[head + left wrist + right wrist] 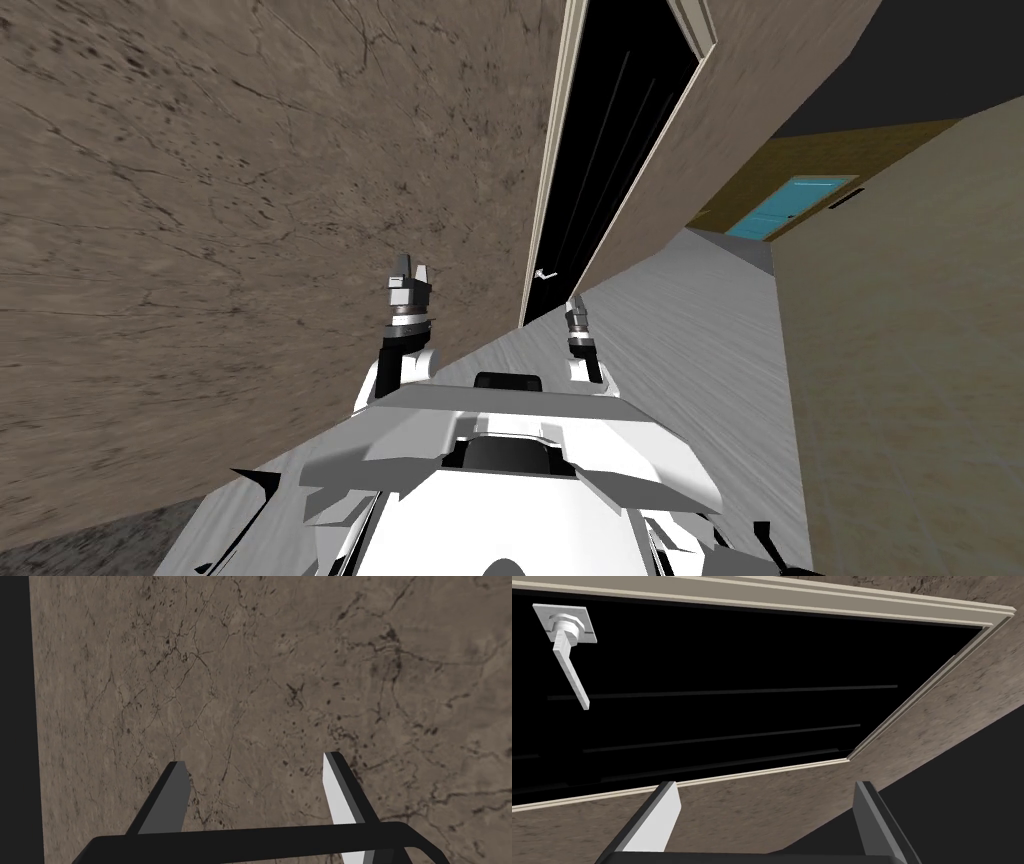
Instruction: Pull the door open
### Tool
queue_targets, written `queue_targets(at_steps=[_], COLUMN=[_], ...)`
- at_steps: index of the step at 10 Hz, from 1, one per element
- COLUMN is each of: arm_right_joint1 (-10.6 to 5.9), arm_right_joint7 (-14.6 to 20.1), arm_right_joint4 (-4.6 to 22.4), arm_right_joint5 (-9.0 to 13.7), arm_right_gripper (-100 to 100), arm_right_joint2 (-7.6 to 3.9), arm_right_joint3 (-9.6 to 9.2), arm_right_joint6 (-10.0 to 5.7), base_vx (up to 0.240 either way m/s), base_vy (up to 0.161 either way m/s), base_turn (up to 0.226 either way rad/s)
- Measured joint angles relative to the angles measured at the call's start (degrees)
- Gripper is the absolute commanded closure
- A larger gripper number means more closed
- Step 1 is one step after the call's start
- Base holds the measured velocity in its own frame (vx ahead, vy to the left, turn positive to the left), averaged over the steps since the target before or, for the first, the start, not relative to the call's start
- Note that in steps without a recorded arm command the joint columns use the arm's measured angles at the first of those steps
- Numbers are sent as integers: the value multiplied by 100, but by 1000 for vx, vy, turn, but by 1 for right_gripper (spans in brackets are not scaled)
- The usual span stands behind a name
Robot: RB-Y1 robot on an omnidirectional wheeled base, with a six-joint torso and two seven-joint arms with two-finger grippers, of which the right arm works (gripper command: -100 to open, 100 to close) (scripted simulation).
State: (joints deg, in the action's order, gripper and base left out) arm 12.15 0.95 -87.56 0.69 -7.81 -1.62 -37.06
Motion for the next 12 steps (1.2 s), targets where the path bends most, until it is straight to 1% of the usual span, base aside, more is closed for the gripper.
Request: queue_targets(at_steps=[2,3,4,5,6,8,9,11,12], arm_right_joint1=[-178,-250,-315,-419,-448,-608,-684,-784,-869], arm_right_joint7=[71,121,161,204,242,304,323,376,414], arm_right_joint4=[393,592,791,1047,1157,1516,1688,1963,2190], arm_right_joint5=[-3,3,1,4,-1,-7,-14,-9,-6], arm_right_gripper=[-100,-100,-100,-100,-100,-100,-100,-100,-100], arm_right_joint2=[-26,-64,-79,-105,-118,-137,-128,-163,-189], arm_right_joint3=[12,23,26,36,32,37,37,48,56], arm_right_joint6=[-97,-149,-208,-282,-288,-363,-401,-456,-525], base_vx=[67,36,35,59,41,38,47,26,18], base_vy=[-109,-111,-120,-120,-116,-110,-63,-72,-122], base_turn=[169,197,183,219,166,166,56,145,188])
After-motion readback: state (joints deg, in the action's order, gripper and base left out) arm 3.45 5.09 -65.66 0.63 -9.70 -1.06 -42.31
